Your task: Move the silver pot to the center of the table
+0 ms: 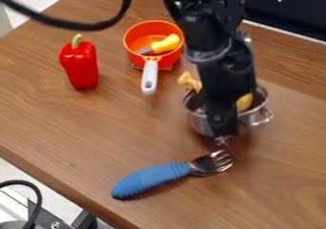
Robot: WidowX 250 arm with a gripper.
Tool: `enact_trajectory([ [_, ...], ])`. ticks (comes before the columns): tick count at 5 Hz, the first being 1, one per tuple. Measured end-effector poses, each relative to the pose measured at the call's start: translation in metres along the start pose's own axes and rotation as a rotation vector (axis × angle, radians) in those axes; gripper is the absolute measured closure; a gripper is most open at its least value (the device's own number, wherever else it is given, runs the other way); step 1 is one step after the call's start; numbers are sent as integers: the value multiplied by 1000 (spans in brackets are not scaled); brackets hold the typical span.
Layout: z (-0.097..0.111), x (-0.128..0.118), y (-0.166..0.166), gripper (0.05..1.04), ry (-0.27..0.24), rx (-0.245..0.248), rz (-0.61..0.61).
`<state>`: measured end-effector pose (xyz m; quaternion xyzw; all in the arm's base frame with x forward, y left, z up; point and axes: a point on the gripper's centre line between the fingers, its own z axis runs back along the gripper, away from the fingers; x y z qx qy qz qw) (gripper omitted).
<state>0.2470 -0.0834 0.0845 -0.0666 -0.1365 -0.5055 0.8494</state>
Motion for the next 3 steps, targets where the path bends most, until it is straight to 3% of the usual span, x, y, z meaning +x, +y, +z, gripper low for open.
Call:
enact_trajectory([
  [1, -3, -9, 14, 1028, 14, 25, 29],
  [3, 7, -42, 29, 1028, 22, 4, -17],
])
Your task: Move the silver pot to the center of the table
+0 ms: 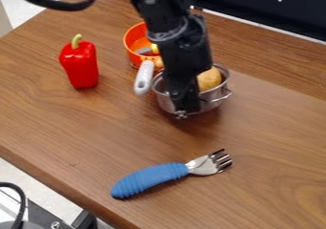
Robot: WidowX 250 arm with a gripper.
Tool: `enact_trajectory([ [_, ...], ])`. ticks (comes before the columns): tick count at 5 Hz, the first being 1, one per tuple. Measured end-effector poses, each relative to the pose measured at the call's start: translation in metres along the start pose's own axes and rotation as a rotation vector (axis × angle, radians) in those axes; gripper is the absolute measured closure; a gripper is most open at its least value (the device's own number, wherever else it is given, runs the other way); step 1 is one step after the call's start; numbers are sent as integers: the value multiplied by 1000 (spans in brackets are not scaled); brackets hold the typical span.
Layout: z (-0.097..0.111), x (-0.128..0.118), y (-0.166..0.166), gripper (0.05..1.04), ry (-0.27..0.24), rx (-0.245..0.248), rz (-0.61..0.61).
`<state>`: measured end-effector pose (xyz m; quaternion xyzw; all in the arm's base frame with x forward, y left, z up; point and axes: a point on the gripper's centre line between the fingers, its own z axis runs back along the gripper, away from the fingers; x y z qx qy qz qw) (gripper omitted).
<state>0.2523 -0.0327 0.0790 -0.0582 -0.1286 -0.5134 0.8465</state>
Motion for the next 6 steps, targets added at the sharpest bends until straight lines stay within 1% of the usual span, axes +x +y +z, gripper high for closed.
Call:
enact_trajectory([
  [1, 4, -17, -9, 1028, 9, -21, -58],
  [2, 3, -29, -13, 1028, 25, -27, -103],
  [3, -2, -34, -14, 1028, 48, -14, -115],
  [4, -11, -30, -12, 1007, 68, -2, -95],
  [5, -16, -30, -18, 866, 76, -45, -58],
  [6, -8, -27, -20, 638, 65, -96, -11],
])
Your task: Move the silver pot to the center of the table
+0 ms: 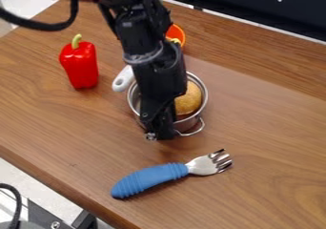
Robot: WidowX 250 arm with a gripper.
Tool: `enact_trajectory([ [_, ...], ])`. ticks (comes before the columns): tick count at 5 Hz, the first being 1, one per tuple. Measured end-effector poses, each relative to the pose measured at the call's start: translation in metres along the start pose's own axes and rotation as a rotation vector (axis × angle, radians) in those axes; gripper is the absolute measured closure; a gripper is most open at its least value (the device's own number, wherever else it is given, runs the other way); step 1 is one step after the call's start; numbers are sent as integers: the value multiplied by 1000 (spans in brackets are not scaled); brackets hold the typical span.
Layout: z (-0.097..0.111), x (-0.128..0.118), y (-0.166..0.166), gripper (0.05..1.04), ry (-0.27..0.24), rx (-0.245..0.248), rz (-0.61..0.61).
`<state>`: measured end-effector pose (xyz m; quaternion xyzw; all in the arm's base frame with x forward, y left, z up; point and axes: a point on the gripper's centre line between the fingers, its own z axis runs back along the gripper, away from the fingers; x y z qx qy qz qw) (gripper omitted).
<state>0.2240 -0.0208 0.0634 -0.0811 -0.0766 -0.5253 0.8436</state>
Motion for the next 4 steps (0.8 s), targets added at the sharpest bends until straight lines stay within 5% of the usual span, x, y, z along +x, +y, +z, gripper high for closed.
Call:
enact_trajectory([
  [2, 31, 7, 4, 113, -45, 20, 96],
  [4, 33, 53, 5, 85, -116, 90, 365],
])
